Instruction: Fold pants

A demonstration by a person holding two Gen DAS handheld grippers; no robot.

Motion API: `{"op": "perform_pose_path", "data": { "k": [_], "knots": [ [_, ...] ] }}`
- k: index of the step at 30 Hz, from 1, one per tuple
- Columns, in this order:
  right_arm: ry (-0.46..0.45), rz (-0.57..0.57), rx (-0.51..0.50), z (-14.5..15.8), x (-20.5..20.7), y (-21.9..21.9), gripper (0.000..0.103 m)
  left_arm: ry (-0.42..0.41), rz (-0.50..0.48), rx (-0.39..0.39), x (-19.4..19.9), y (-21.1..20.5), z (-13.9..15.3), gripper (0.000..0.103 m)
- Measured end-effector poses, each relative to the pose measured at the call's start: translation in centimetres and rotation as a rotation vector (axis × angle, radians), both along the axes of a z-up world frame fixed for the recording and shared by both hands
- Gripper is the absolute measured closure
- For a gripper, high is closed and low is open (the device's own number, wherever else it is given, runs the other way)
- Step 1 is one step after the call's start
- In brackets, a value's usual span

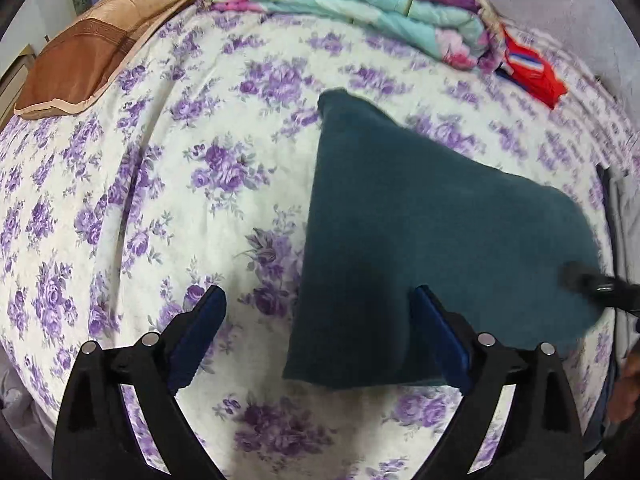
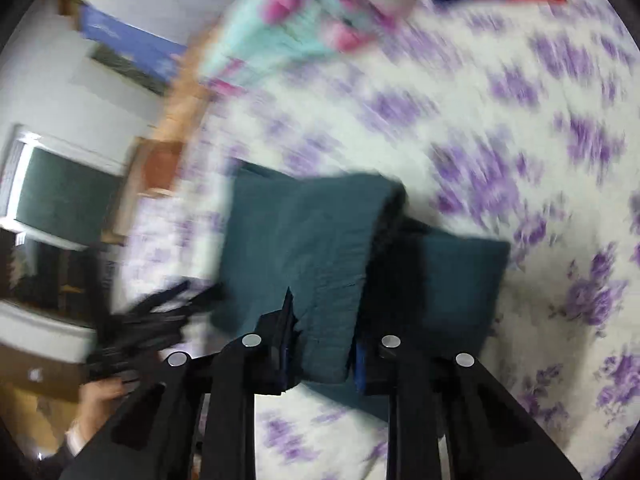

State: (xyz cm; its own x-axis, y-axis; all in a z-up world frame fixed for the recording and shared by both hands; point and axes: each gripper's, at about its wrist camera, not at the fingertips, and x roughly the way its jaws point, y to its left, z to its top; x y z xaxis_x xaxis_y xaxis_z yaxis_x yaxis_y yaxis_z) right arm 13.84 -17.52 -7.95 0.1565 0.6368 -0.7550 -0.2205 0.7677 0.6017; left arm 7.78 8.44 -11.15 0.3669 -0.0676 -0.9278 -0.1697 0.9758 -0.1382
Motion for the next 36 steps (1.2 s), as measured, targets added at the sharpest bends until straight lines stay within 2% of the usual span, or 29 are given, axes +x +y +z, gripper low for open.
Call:
{"op": "perform_pose_path", "data": {
  "k": [3, 5, 7, 8, 9, 10, 11, 12, 13, 16, 17, 18, 20, 23, 26, 27, 28, 29, 31, 32, 33, 35, 36],
  "knots": [
    [-0.047, -0.018, 0.062, 3.7, -1.1, -2.4, 0.08, -0.051, 0.008, -0.032, -0.5, 0.4, 1.8, 0.012],
    [-0.009, -0.056, 0.053, 3.3, -1.6, -4.4, 0.079, -0.092, -0.005, -0.04, -0.5, 0.2, 2.8, 0.011],
    [0.06, -0.089, -0.023, 0.3, -1.6, -5.7, 0.062, -0.092, -0.033, -0.031, 0.1, -0.5, 2.6, 0.011],
    [0.088, -0.1, -0.061, -1.3, -1.5, -5.8, 0.03, -0.07, -0.048, -0.017, 0.7, -1.1, 1.9, 0.011],
    [0.117, -0.114, -0.117, -3.1, -1.6, -6.1, 0.02, -0.04, -0.06, -0.006, 1.3, -1.6, 0.8, 0.011],
    [0.14, -0.132, -0.203, -5.0, -1.6, -6.2, 0.02, 0.001, -0.08, 0.003, 2.0, -2.3, -0.5, 0.011],
    [0.141, -0.141, -0.236, -5.4, -1.7, -6.4, 0.023, 0.036, -0.091, 0.025, 2.6, -2.7, -1.5, 0.011],
    [0.118, -0.148, -0.23, -5.2, -2.0, -6.6, 0.023, 0.065, -0.104, 0.068, 2.9, -3.2, -2.4, 0.011],
    [0.086, -0.161, -0.23, -4.4, -2.4, -6.7, 0.023, 0.051, -0.111, 0.091, 2.8, -3.5, -2.4, 0.011],
    [-0.09, -0.175, -0.286, -0.5, -3.5, -6.5, 0.023, 0.029, -0.099, 0.108, 2.4, -3.5, -1.4, 0.012],
    [-0.178, -0.152, -0.313, 1.1, -3.7, -6.0, 0.026, 0.018, -0.086, 0.106, 2.2, -3.4, -0.7, 0.012],
    [-0.24, -0.117, -0.327, 2.2, -3.5, -5.3, 0.042, -0.004, -0.079, 0.101, 2.1, -3.4, 0.0, 0.012],
    [-0.298, -0.045, -0.3, 3.2, -2.3, -3.0, 0.065, -0.064, -0.068, 0.1, 1.9, -3.8, 1.7, 0.012],
    [-0.229, -0.012, -0.184, 1.5, 0.6, 0.5, 0.065, -0.099, -0.08, 0.087, 2.5, -5.2, 2.2, 0.012],
    [-0.106, -0.019, -0.144, -2.0, 3.1, 2.2, 0.064, -0.036, 0.006, 0.132, 3.9, -4.7, -0.1, 0.012],
    [-0.063, -0.024, -0.145, -3.3, 3.7, 1.9, 0.065, 0.002, 0.001, 0.147, 4.2, -4.3, -1.5, 0.01],
    [-0.059, -0.029, -0.144, -3.7, 3.7, 1.2, 0.068, 0.043, -0.013, 0.161, 4.2, -3.6, -2.9, 0.004],
    [-0.062, -0.039, -0.138, -3.6, 3.5, -0.1, 0.074, 0.035, -0.004, 0.114, 3.8, -2.6, -3.3, 0.004],
    [-0.075, -0.107, -0.163, -2.8, 3.0, -3.0, 0.072, 0.046, 0.061, 0.032, 3.1, -0.7, -3.2, 0.004],
    [-0.09, -0.166, -0.172, -1.9, 2.3, -5.3, 0.07, 0.071, 0.104, 0.003, 2.6, 0.6, -3.0, 0.004],
    [-0.079, -0.203, -0.122, -1.3, 1.7, -7.0, 0.061, 0.074, 0.117, -0.016, 2.2, 1.2, -2.6, 0.004],
    [-0.027, -0.273, -0.011, -0.9, 0.4, -9.7, 0.045, 0.038, 0.121, -0.044, 1.6, 1.7, -1.3, 0.005],
    [-0.007, -0.273, 0.011, -1.0, -0.1, -10.1, 0.043, 0.021, 0.108, -0.047, 1.6, 1.5, -0.8, 0.005]
  ]
}}
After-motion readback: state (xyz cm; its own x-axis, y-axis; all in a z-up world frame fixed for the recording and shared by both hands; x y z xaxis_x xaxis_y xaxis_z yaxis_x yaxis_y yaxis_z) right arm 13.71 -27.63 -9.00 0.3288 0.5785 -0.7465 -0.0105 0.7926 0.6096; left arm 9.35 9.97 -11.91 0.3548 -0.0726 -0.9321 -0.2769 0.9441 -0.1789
